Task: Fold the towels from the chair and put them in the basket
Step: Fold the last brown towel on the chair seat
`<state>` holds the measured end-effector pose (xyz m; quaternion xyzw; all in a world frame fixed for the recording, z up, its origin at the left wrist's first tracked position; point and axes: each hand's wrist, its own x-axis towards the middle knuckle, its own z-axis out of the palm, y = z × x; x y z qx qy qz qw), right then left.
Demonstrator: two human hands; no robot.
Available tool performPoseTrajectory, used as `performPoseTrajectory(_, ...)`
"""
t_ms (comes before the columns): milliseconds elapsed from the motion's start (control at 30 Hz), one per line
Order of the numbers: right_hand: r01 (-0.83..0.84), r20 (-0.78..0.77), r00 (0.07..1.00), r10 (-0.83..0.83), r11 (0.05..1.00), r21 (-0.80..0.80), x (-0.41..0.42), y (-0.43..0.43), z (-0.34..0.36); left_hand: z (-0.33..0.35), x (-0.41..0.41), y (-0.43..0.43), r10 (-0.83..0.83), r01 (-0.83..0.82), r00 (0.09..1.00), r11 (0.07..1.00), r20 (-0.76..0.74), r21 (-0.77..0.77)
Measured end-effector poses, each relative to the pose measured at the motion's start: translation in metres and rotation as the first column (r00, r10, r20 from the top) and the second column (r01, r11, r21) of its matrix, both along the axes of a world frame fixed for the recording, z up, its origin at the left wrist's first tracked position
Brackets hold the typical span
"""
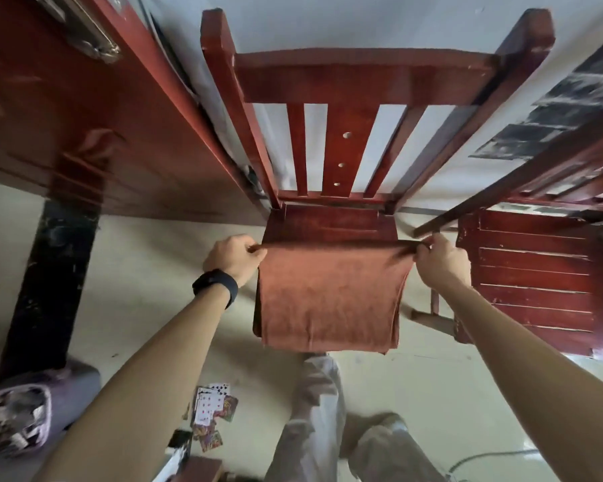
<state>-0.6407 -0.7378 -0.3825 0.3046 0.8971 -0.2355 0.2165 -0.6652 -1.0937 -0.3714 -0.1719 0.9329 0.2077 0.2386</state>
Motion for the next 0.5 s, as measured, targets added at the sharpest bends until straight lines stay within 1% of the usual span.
performPoseTrajectory(100,0.116,-0.004,0.993,-0.116,0.993,-0.027,-0.033,-0.005,-0.037,-0.044,-0.041,0.004,0.098,-0.099,0.995,0.99,0.017,0.098)
performPoseTrajectory(133,0.165,-0.026,0.986,-0.167,0.985,-0.056,-0.042,-0.005,-0.047,-0.057,-0.052,0.007,0.147,-0.148,0.989,0.979,0.018,0.139)
performPoseTrajectory(200,0.257,-0.098,0.956,-0.276,0.951,-0.17,-0.056,-0.004,-0.065,-0.081,-0.069,0.01,0.282,-0.271,0.96,0.92,0.005,0.283)
performPoseTrajectory(233,0.27,-0.109,0.948,-0.3,0.935,-0.228,-0.059,-0.004,-0.072,-0.093,-0.073,0.01,0.338,-0.315,0.941,0.884,-0.006,0.344)
performPoseTrajectory(267,0.267,-0.089,0.949,-0.303,0.921,-0.283,-0.058,-0.005,-0.08,-0.103,-0.074,0.009,0.359,-0.333,0.933,0.87,-0.005,0.364)
performPoseTrajectory(300,0.267,-0.051,0.952,-0.301,0.902,-0.34,-0.051,-0.006,-0.089,-0.113,-0.07,0.008,0.347,-0.324,0.938,0.877,-0.001,0.356)
performPoseTrajectory(367,0.315,0.063,0.946,-0.319,0.85,-0.421,-0.021,-0.014,-0.107,-0.134,-0.047,0.003,0.267,-0.266,0.963,0.928,0.032,0.26)
performPoseTrajectory(400,0.328,0.124,0.945,-0.304,0.86,-0.39,0.003,-0.017,-0.117,-0.143,-0.027,0.001,0.235,-0.243,0.97,0.948,0.064,0.205)
performPoseTrajectory(467,0.3,0.248,0.937,-0.245,0.929,-0.216,0.058,-0.026,-0.131,-0.162,0.022,-0.005,0.232,-0.253,0.96,0.959,0.16,0.126)
performPoseTrajectory(500,0.294,0.307,0.921,-0.24,0.945,-0.145,0.085,-0.028,-0.139,-0.171,0.048,-0.008,0.246,-0.27,0.946,0.958,0.212,0.095)
